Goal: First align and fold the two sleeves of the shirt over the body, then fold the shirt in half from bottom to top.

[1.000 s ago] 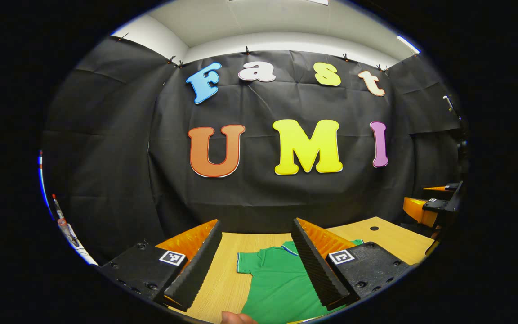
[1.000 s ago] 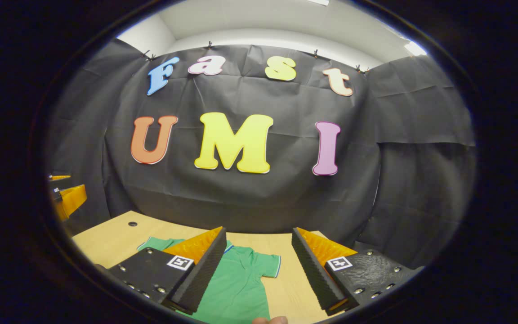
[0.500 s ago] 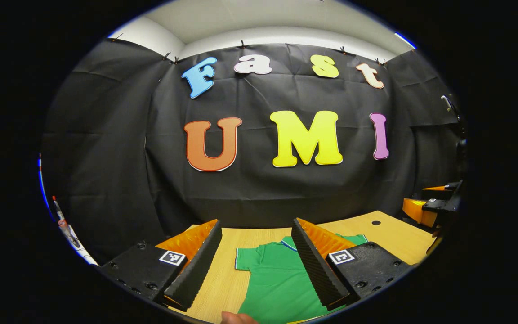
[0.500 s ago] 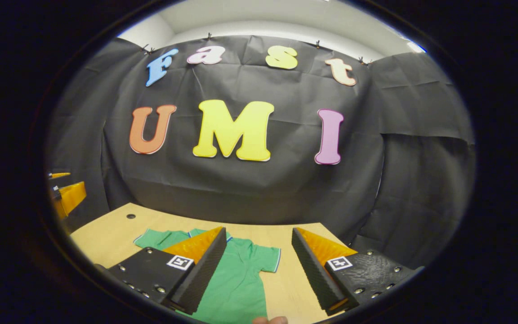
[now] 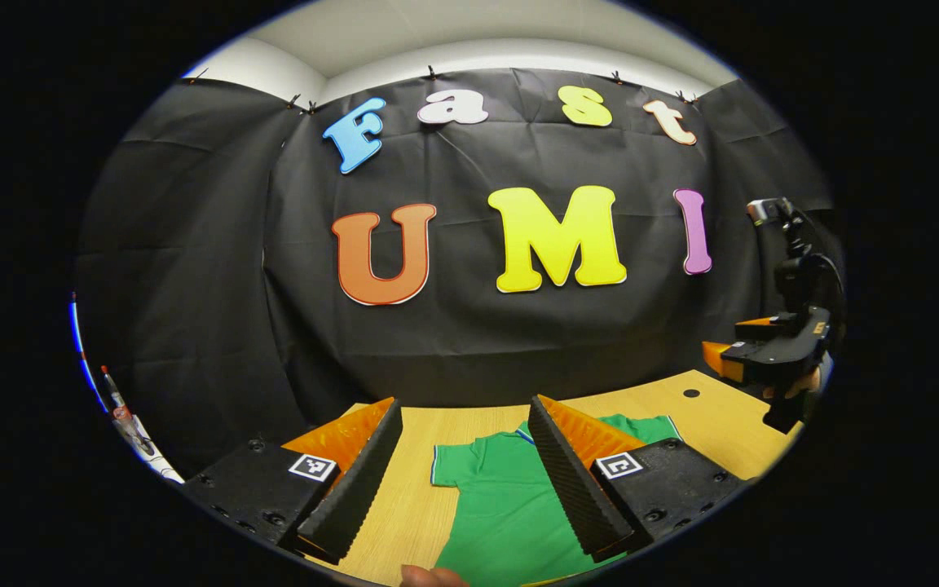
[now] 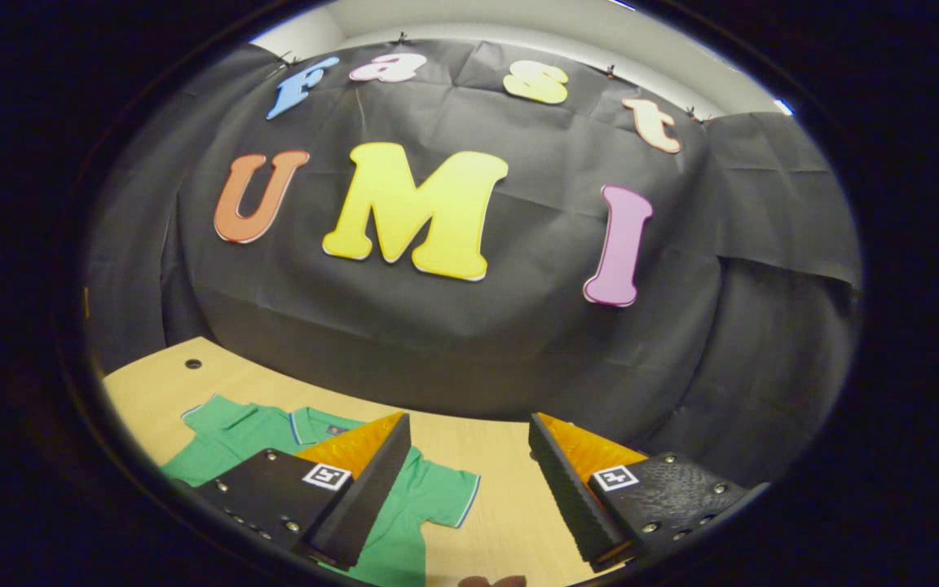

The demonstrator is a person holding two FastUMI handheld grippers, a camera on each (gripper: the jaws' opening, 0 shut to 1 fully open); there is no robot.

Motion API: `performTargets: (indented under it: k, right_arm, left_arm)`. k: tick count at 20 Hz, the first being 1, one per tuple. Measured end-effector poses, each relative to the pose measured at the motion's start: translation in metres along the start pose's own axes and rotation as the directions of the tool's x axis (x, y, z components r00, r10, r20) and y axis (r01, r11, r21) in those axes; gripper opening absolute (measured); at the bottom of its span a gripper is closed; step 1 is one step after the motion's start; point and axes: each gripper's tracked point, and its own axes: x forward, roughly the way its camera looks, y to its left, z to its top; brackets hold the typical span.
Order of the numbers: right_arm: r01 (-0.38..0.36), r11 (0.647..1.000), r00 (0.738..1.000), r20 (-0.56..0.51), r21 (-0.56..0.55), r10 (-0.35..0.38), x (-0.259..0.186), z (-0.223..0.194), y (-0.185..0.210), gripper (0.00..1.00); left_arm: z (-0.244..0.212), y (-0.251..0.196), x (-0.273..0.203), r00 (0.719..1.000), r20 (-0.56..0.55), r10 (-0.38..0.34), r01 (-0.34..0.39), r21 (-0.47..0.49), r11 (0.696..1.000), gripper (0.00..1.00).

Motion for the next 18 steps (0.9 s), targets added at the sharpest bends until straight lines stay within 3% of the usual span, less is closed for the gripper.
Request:
performTargets:
  k: [2, 4, 9, 11, 18]
  right_arm:
    - [-0.018, 0.999, 0.995, -0.101, 0.048, 0.023, 0.044, -0.023, -0.001, 0.91]
    - [-0.009, 0.995, 0.971, -0.238, 0.096, 0.032, 0.091, -0.061, -0.006, 0.91]
    - [0.048, 0.992, 0.864, -0.504, 0.119, 0.019, 0.164, -0.168, -0.015, 0.92]
    - [0.065, 0.989, 0.837, -0.546, 0.132, 0.017, 0.177, -0.192, -0.015, 0.92]
    - [0.049, 0.992, 0.795, -0.605, 0.115, 0.031, 0.197, -0.234, -0.005, 0.92]
  left_arm:
    - [0.0, -0.002, 0.001, 1.0, -0.009, -0.001, 0.001, 0.005, 1.0, 1.0]
    - [0.0, -0.001, 0.004, 1.0, -0.014, 0.002, -0.002, 0.012, 1.0, 1.0]
    - [-0.002, 0.001, 0.006, 0.999, -0.04, 0.027, -0.026, 0.009, 1.0, 1.0]
    - [-0.003, 0.002, 0.006, 0.998, -0.053, 0.034, -0.033, 0.014, 0.999, 1.0]
    - [-0.012, -0.007, 0.011, 0.996, -0.085, 0.034, -0.031, 0.037, 0.999, 1.0]
